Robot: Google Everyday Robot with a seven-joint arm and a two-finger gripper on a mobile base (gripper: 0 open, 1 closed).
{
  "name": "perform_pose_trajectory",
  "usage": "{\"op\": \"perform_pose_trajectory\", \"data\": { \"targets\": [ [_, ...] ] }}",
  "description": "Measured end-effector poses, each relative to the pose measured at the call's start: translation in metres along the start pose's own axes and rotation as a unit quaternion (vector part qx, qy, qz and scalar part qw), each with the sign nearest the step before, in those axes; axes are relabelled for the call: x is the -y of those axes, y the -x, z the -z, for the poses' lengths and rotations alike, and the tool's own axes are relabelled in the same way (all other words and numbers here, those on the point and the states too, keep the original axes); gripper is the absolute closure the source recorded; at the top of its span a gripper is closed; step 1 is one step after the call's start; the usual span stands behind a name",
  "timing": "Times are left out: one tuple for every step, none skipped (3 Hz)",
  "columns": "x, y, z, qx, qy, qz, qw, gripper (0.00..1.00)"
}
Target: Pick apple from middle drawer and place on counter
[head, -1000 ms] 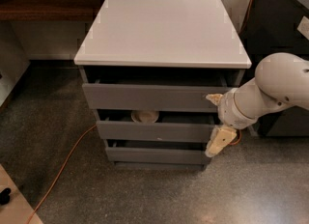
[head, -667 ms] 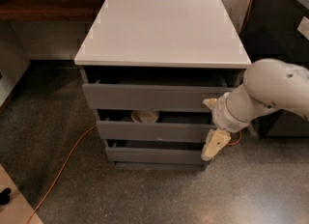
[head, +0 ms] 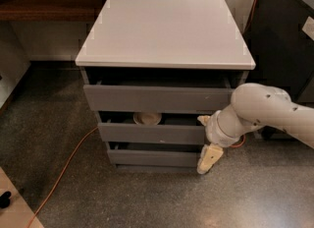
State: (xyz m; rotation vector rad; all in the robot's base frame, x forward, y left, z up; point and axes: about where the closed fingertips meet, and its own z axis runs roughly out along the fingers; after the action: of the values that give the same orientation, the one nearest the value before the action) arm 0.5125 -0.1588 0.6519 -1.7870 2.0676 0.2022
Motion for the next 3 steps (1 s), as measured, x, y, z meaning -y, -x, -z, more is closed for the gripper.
{"op": "perform_pose_trajectory", "data": {
  "targets": [
    [-0.004, -0.006, -0.024, -0.002, 0.006, 0.011, 0.9999, 0.00],
    [-0.002, -0.007, -0.051, 0.005, 0.004, 0.021, 0.9997, 0.00],
    [0.006, -0.011, -0.083, 0.010, -0.007, 0.031, 0.9994, 0.00]
  ]
}}
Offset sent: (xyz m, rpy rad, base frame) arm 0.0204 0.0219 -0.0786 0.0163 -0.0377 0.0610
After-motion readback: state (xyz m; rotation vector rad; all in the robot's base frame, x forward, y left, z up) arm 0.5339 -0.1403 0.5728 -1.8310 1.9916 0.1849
